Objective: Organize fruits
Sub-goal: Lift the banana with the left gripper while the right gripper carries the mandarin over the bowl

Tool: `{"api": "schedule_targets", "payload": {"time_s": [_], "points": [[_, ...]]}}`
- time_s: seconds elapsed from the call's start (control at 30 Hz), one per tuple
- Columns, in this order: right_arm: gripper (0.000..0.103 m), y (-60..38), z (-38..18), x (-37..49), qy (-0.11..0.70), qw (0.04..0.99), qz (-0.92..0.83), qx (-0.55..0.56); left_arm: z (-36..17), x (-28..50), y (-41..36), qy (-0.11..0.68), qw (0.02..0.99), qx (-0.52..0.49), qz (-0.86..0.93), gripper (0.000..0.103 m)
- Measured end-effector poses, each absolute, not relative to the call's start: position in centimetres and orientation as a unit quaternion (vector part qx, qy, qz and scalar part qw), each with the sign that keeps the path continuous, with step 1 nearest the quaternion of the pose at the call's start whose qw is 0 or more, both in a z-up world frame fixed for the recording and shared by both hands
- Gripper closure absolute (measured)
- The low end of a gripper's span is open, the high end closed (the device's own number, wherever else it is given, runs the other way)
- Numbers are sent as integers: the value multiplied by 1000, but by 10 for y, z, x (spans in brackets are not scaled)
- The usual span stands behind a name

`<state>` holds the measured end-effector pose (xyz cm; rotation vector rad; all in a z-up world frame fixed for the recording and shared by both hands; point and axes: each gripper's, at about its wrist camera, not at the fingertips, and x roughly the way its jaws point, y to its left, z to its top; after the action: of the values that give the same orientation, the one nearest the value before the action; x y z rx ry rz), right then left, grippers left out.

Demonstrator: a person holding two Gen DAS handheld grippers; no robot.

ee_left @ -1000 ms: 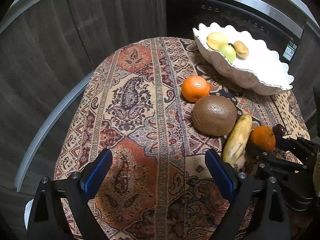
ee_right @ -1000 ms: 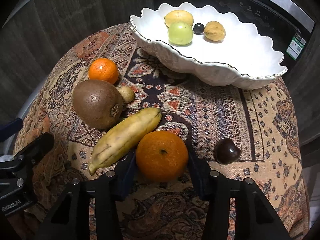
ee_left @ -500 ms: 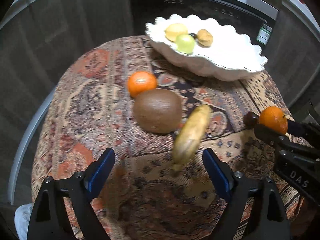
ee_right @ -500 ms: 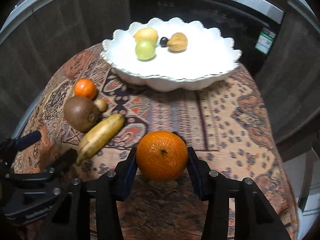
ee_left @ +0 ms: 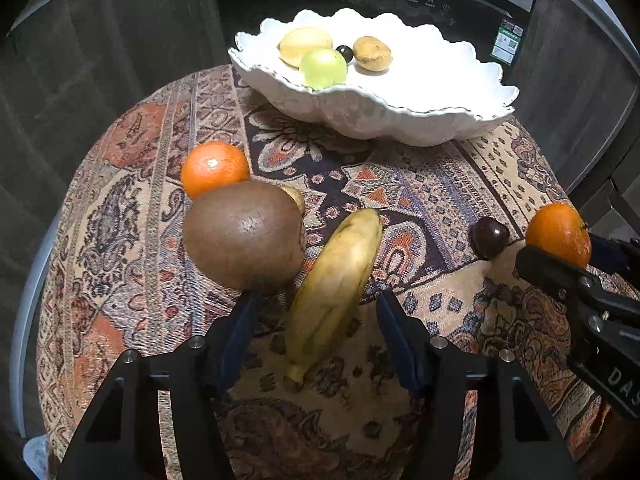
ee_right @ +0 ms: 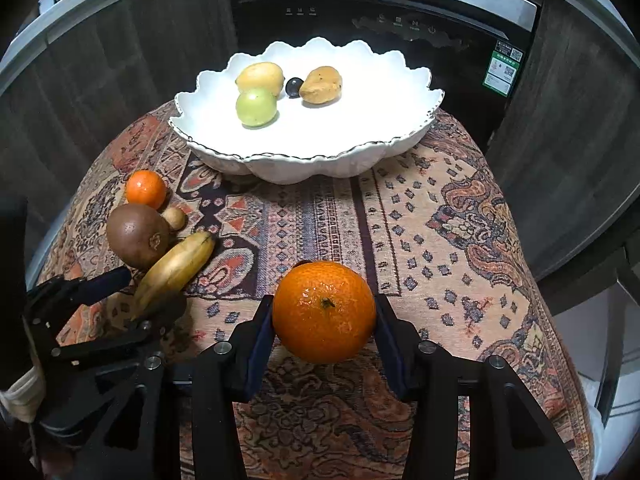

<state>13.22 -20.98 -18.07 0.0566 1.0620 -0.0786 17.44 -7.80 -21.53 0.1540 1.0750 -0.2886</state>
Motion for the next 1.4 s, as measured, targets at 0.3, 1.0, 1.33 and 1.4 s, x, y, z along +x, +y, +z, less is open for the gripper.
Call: {"api": "schedule_targets", "payload": {"time_s": [0.3,1.0,1.33,1.4], "points": [[55,-213,-182,131,507,860,-40,33,-214,172,-84,509,845,69,-148,69],[55,-220,-152,113,479,876,-42,47,-170,148,-88,480,861,67,-153,73],[55,-220,-140,110,467,882,-40,49,-147,147,-83,458,874,61,-150,73],[55,-220,-137,110,463,884,-39,50,-141,148,-82,454,876,61,-150,73]]}}
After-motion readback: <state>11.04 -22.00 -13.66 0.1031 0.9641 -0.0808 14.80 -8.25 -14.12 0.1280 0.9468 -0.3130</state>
